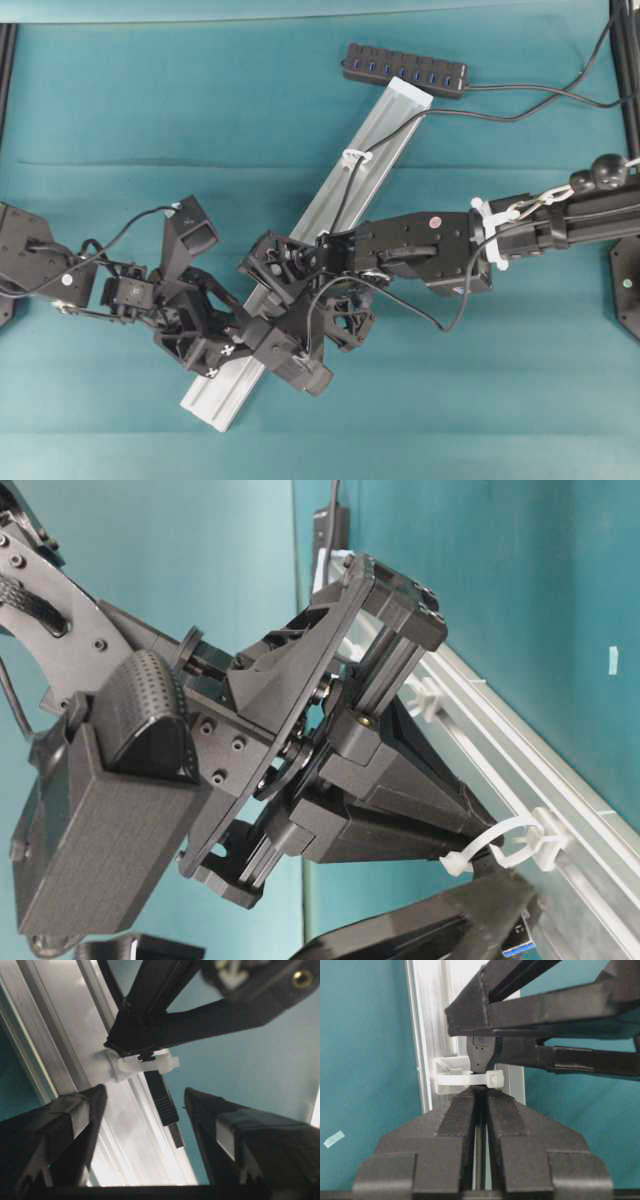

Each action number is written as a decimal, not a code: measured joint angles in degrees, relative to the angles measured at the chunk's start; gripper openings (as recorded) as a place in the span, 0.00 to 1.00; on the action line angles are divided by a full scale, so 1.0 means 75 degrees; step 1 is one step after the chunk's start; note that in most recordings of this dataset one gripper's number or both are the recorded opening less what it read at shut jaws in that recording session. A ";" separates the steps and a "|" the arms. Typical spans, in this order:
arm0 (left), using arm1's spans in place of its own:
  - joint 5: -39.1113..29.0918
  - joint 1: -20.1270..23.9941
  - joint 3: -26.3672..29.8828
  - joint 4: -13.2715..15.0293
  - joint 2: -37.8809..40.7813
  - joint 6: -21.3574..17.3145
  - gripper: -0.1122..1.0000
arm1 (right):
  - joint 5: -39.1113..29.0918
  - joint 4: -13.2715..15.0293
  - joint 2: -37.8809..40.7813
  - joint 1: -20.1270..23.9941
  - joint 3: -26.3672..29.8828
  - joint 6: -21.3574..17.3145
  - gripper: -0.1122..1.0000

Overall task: Pass the USB cable through three rings with both arms.
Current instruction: 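Move the left gripper to grasp the plug past the bottom ring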

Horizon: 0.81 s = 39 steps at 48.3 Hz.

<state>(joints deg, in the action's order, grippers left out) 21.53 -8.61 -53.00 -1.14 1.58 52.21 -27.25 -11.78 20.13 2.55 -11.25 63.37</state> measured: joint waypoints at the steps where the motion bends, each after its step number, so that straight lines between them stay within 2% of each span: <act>1: -0.0012 0.0000 0.0000 0.0000 0.0000 0.0000 0.79 | 0.0000 -0.0012 0.0000 0.0000 0.0000 0.0012 0.16; 8: 0.0000 -0.0012 0.0059 0.0000 0.0035 0.0000 0.67 | 0.0000 -0.0012 0.0000 0.0000 -0.0012 0.0012 0.16; 12: 0.0000 -0.0012 0.0117 0.0000 0.0047 0.0000 0.53 | 0.0000 -0.0012 0.0000 0.0000 -0.0012 0.0012 0.16; 17: -0.0012 -0.0023 0.0187 0.0000 0.0059 -0.0047 0.31 | -0.0012 -0.0012 -0.0012 0.0000 -0.0035 0.0012 0.16; 20: -0.0012 -0.0047 0.0187 0.0000 0.0059 -0.0070 0.22 | -0.0012 -0.0012 -0.0012 0.0012 -0.0047 0.0012 0.16; 39: -0.0012 -0.0070 0.0187 0.0000 0.0059 -0.0070 0.20 | -0.0012 -0.0023 -0.0023 0.0023 -0.0047 0.0012 0.16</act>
<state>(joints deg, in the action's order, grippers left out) 21.45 -9.14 -51.59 -1.14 2.02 51.68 -27.33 -11.95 19.95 2.72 -11.60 63.46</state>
